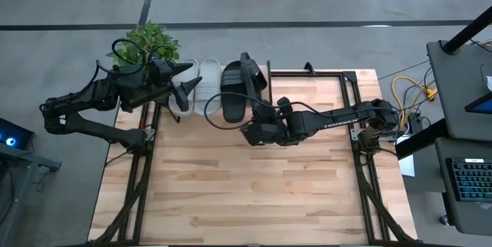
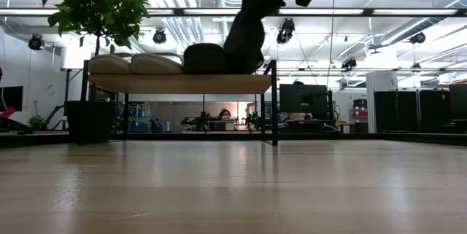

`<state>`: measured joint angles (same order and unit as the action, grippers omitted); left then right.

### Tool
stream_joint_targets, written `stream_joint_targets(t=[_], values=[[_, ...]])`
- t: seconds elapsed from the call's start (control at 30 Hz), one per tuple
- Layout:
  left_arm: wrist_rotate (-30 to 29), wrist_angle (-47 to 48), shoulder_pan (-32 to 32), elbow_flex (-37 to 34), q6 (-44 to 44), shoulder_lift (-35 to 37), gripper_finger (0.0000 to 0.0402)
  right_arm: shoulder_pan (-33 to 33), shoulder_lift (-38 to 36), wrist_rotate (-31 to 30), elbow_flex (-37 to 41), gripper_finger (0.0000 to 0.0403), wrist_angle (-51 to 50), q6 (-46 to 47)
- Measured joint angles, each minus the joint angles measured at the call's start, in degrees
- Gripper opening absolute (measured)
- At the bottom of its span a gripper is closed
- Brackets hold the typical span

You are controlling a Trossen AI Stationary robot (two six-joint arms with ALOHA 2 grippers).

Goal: Pick and place slides into the shelf
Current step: Adjust the right black slipper on the shelf

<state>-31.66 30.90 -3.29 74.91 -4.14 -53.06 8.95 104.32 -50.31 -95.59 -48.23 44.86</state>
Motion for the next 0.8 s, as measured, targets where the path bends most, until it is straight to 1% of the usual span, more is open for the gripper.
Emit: stream_joint_targets(t=[0.13, 0.27, 0.4, 0.5, 0.6, 0.73, 0.8], values=[[-0.02, 0.01, 0.0, 0.0, 0.0, -0.02, 0.0238, 0.2, -0.27, -1.96, -0.1, 0.0051, -1.65, -2.56], [0.0, 0.02, 0.0, 0.0, -0.07, -0.05, 0.0238, 0.37, -0.27, -5.66, -2.96, 0.0051, -5.15, -7.84], [-0.01, -0.01, 0.0, 0.0, -0.17, -0.04, 0.0238, 0.35, -0.34, -9.32, -6.92, 0.0051, -12.74, -14.81], [-0.01, -0.01, 0.0, 0.0, -0.2, -0.04, 0.0238, 0.29, -0.36, -9.44, -8.49, 0.0051, -21.02, -18.75], [-0.01, -0.01, 0.0, 0.0, -0.2, -0.04, 0.0238, 0.31, -0.36, -8.41, -8.72, 0.0051, -27.89, -20.06], [-0.02, -0.02, 0.0, 0.0, -1.49, -0.05, 0.0238, 0.31, -0.36, -7.29, -7.81, 0.0051, -34.33, -20.92], [-0.02, -0.01, 0.0, 0.0, -1.55, -0.09, 0.0238, 0.31, -0.34, -6.72, -7.23, 0.0051, -35.41, -21.42]])
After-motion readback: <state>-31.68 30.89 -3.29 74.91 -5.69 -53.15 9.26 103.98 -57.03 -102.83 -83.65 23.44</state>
